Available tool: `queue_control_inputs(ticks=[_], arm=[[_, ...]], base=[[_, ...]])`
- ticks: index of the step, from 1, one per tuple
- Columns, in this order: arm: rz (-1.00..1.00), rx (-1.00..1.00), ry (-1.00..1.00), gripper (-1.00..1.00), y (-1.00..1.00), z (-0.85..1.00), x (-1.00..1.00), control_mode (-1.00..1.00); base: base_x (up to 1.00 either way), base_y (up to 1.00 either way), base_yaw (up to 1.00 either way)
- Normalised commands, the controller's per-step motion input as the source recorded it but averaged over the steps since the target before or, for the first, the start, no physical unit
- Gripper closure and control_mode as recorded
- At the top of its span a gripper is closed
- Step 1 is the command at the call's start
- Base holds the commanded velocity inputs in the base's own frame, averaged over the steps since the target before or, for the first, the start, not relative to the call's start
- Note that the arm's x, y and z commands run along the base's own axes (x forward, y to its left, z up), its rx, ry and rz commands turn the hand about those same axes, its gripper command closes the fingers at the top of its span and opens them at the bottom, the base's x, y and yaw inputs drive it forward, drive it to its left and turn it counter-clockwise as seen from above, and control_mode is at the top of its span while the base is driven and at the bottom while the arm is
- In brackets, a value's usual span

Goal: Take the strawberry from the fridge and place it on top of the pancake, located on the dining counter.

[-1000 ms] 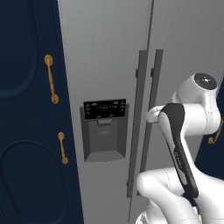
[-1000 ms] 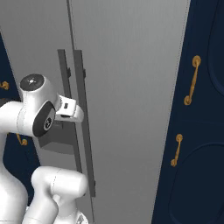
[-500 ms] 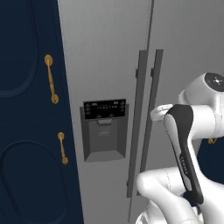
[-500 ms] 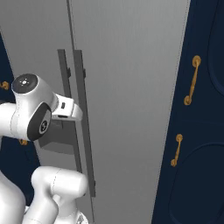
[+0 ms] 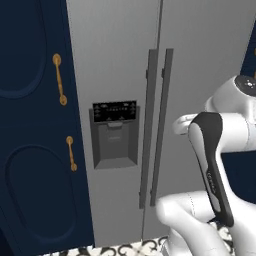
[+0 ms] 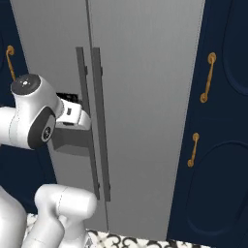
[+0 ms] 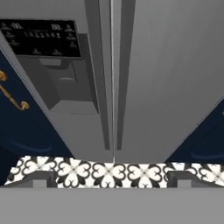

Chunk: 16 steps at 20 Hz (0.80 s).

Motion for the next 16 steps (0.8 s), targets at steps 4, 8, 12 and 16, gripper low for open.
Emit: queue_control_inputs(ticks=[4, 8, 12, 16], arm=[[0.0, 0.0, 0.0, -1.0, 0.0, 0.0, 0.0, 1.0], [0.0, 0.0, 0.0, -1.0, 0.0, 0.0, 0.0, 1.0], [0.0, 0.0, 0.0, -1.0, 0.0, 0.0, 0.04, -1.0], [0.0, 0.0, 0.08, -1.0, 0.0, -0.07, 0.78, -1.0]], base=[[-0.27, 0.06, 0.0], [-0.32, 0.0, 0.0], [-0.08, 0.0, 0.0], [0.0, 0.0, 0.0]])
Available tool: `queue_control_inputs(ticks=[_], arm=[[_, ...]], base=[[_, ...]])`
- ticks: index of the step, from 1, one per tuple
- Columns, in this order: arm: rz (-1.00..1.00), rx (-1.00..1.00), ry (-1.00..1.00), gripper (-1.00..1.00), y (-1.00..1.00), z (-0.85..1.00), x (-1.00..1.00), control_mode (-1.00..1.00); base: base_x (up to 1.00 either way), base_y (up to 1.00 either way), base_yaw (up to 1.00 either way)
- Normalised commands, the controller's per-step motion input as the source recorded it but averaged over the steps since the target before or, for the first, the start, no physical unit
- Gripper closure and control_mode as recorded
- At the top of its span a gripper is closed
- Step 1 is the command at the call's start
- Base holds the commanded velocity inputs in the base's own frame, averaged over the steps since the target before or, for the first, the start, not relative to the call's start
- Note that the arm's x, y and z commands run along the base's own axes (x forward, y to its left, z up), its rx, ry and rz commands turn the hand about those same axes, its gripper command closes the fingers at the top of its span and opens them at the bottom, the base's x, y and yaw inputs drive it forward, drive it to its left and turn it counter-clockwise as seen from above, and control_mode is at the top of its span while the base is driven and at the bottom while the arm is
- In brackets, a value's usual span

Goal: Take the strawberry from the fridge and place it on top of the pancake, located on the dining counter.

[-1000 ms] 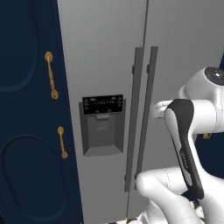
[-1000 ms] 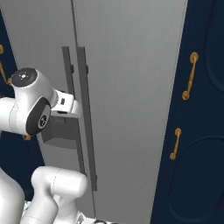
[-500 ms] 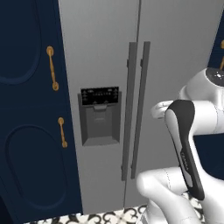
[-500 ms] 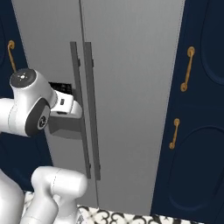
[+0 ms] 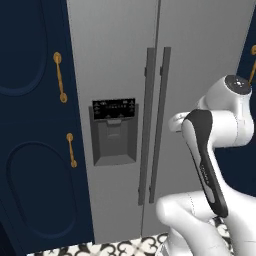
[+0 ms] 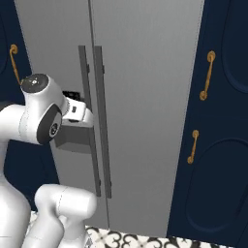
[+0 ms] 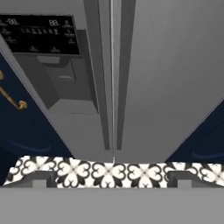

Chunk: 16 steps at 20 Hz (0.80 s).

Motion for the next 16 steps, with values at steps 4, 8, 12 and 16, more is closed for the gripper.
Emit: queue_control_inputs(ticks=[4, 8, 12, 16], arm=[[0.0, 0.0, 0.11, -1.0, -0.02, -0.18, 1.0, -1.0], [0.0, -0.01, 0.04, -1.0, 0.0, -0.16, 0.98, -1.0], [0.0, -0.04, -0.06, -1.0, 0.0, -0.21, 0.69, -1.0], [0.0, -0.01, -0.13, -1.0, 0.0, -0.33, 0.45, -1.0]], base=[[0.0, 0.0, 0.0], [0.0, 0.0, 0.0], [0.0, 0.0, 0.0], [0.0, 0.0, 0.0]])
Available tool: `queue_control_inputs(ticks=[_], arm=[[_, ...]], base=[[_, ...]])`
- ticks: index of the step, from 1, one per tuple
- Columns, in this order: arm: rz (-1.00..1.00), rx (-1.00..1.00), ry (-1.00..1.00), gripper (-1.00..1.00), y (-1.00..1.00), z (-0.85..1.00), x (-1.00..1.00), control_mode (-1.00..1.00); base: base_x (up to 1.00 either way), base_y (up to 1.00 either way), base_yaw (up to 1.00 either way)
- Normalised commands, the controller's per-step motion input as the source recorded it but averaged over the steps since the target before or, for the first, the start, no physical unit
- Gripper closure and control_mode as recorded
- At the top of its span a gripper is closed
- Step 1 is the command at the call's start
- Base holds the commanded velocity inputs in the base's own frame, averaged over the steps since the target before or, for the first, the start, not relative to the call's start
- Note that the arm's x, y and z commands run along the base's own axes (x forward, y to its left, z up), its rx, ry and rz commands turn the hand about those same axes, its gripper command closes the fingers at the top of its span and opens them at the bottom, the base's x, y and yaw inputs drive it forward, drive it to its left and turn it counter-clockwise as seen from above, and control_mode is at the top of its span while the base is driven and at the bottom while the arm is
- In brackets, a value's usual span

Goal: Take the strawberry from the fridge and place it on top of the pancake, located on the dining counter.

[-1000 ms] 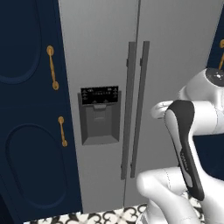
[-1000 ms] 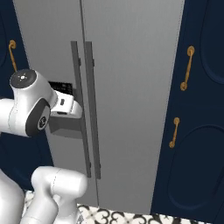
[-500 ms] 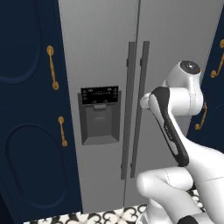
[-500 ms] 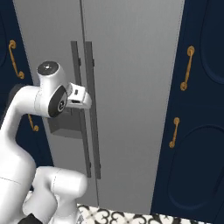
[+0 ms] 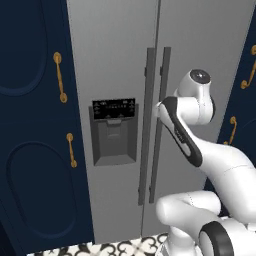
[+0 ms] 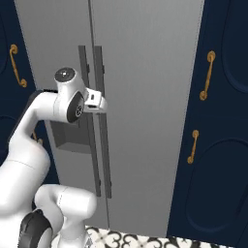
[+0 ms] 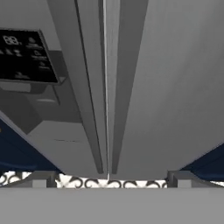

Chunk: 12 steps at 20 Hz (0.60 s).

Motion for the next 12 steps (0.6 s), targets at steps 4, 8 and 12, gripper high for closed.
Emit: queue_control_inputs(ticks=[4, 8, 12], arm=[[0.0, 0.0, 0.0, -1.0, -0.1, -0.02, 0.44, -1.0], [0.0, 0.0, 0.0, -1.0, -0.07, -0.13, 0.65, -1.0], [0.0, 0.0, -0.01, -1.0, 0.0, -0.17, 0.52, -1.0]], base=[[0.0, 0.0, 0.0], [0.0, 0.0, 0.0], [0.0, 0.0, 0.0]])
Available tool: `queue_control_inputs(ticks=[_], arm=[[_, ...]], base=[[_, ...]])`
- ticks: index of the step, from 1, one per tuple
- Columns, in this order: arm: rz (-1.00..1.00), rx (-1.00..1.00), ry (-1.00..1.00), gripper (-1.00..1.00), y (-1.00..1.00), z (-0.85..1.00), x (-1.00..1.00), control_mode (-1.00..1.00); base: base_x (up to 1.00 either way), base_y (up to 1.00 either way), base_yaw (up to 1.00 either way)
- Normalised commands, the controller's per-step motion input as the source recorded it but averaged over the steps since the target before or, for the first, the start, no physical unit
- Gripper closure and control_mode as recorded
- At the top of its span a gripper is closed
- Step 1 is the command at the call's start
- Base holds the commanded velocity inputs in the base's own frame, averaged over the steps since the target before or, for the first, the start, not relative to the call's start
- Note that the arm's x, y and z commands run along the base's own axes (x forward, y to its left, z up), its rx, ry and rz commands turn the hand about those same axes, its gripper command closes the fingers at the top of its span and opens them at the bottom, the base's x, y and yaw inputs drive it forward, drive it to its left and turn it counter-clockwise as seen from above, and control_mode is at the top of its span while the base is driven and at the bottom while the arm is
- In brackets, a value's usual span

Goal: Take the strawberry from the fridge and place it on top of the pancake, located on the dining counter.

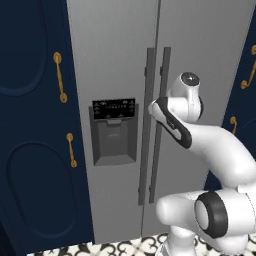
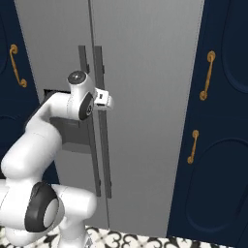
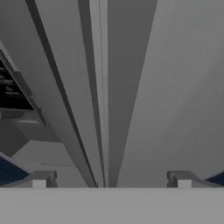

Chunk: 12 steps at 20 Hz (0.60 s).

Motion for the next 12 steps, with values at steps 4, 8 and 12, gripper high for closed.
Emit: queue_control_inputs(ticks=[4, 8, 12], arm=[[0.0, 0.0, -0.01, -1.0, 0.0, -0.16, 0.5, -1.0], [0.0, 0.0, 0.0, -1.0, 0.0, 0.0, 0.49, -1.0], [0.0, 0.0, -0.05, -1.0, -0.03, -0.12, 0.27, -1.0]], base=[[0.0, 0.0, 0.0], [0.0, 0.0, 0.0], [0.0, 0.0, 0.0]])
